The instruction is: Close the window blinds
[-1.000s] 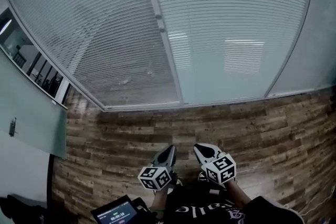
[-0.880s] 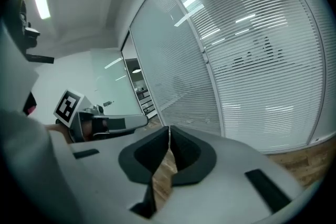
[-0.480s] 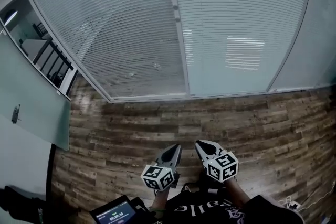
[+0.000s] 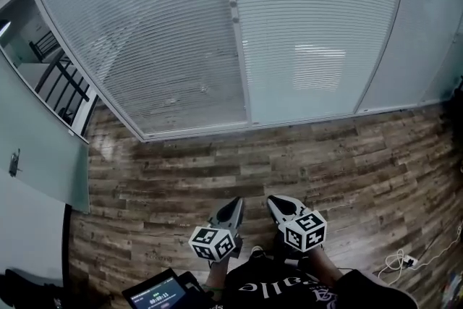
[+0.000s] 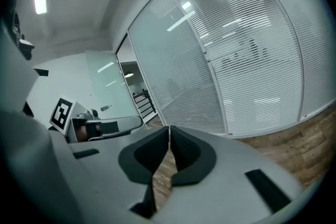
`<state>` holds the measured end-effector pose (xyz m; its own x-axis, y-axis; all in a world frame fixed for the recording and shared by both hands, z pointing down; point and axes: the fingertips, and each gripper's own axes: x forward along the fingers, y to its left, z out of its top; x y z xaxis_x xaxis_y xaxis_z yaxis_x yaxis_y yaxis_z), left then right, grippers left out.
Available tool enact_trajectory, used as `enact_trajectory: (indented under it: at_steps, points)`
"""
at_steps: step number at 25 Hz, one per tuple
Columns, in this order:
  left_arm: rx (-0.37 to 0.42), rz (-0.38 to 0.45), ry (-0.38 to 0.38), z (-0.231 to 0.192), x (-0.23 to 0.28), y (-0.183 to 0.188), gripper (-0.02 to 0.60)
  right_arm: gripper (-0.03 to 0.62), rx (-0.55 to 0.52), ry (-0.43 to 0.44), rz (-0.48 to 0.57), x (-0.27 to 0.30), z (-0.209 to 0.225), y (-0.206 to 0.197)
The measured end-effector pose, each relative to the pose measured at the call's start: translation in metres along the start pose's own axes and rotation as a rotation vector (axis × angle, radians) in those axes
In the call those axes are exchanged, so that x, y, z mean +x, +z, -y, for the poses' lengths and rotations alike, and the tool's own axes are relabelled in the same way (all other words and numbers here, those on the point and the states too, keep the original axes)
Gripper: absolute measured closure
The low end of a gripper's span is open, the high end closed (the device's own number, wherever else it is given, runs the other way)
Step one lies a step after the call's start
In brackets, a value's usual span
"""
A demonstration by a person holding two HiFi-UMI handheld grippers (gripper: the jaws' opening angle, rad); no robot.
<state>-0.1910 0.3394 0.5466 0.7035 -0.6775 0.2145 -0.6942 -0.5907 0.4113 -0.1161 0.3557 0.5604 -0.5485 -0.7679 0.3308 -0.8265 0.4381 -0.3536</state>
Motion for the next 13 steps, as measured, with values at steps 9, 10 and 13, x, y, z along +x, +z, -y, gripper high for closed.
enact_trajectory:
  at_steps: [9,10,13]
  points:
    - [-0.007,0.008,-0.021,0.006,-0.020,-0.002,0.577,0.572,-0.004,-0.026,0.009,-0.010,-0.012,-0.002]
    - [-0.008,0.009,-0.021,0.006,-0.022,-0.002,0.577,0.572,-0.004,-0.025,0.010,-0.010,-0.013,-0.003]
    - [-0.013,0.011,-0.019,0.006,-0.026,-0.005,0.577,0.574,-0.002,-0.025,0.013,-0.013,-0.017,-0.007]
